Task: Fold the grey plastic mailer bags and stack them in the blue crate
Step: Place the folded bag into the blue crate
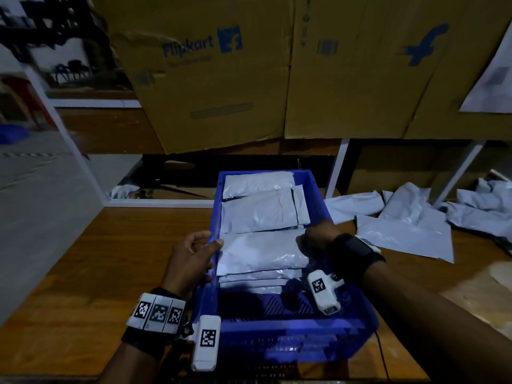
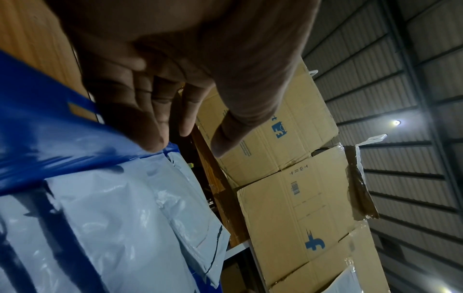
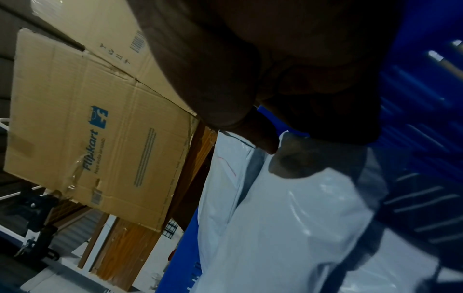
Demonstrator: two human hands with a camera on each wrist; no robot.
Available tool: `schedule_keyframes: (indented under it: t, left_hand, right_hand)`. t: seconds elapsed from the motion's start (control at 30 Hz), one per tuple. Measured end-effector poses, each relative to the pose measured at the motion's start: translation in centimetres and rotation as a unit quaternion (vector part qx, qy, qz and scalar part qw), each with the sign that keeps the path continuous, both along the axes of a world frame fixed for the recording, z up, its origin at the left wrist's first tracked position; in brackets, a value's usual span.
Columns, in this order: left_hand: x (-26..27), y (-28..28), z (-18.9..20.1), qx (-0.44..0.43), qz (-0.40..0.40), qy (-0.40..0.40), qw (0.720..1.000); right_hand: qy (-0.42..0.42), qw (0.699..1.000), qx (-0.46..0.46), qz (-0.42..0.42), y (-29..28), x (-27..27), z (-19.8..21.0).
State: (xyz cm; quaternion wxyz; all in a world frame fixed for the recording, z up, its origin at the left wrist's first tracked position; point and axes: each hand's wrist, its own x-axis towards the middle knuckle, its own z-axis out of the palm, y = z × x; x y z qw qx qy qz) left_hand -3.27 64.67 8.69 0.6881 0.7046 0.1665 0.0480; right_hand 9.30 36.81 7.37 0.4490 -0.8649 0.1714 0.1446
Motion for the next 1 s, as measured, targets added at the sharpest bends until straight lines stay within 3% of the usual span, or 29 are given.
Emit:
schedule_keyframes:
  t: [0.23, 0.37, 0.43, 0.63, 0.7, 0.8, 0.83, 0.93, 1.0]
  left_hand:
    - [0.5, 0.1, -0.3, 0.017, 0.001, 0.005, 1.0]
    - [0.4, -0.1, -0.5, 0.022, -0.003, -0.007, 1.0]
    - [0.3, -0.2, -0.5, 0.024, -0.005, -0.009, 1.0]
    - [0.4, 0.0, -0.3, 0.035, -0.018, -0.012, 0.999]
    - [0.5, -0.1, -0.2, 0.108, -0.029, -0.027, 0.993]
    - [0.9, -1.4, 0.9, 0.264, -0.113, -0.054, 0.956]
    - [1.1, -2.3, 1.6, 0.332, -0.163, -0.046, 0.928]
    - [3.0, -5.0, 3.6, 0.525, -0.274, -0.007, 0.806]
    - [4.8, -6.1, 4.3, 0.572, -0.298, 0.024, 0.764]
  right_hand:
    - [-0.03, 0.999, -0.004, 0.013, -0.8, 0.4, 0.9]
    - [0.016, 0.991, -0.062, 0.114, 0.1, -0.7, 0.4]
    - [0.0, 0.986, -0.099, 0.132, 0.7, -0.8, 0.3]
    - [-0.013, 0.986, -0.137, 0.096, 1.5, -1.2, 1.6]
    - [-0.005, 0.989, -0.124, 0.074, 1.3, -0.7, 1.2]
    - [-0.006, 0.988, -0.136, 0.072, 1.1, 0.4, 0.4]
    - [-0.008, 0.988, -0.137, 0.069, 1.0, 0.7, 0.1]
    - [-0.019, 0.987, -0.15, 0.057, 1.2, 0.8, 0.8]
    - [-0.015, 0.988, -0.145, 0.055, 1.3, 0.7, 1.4]
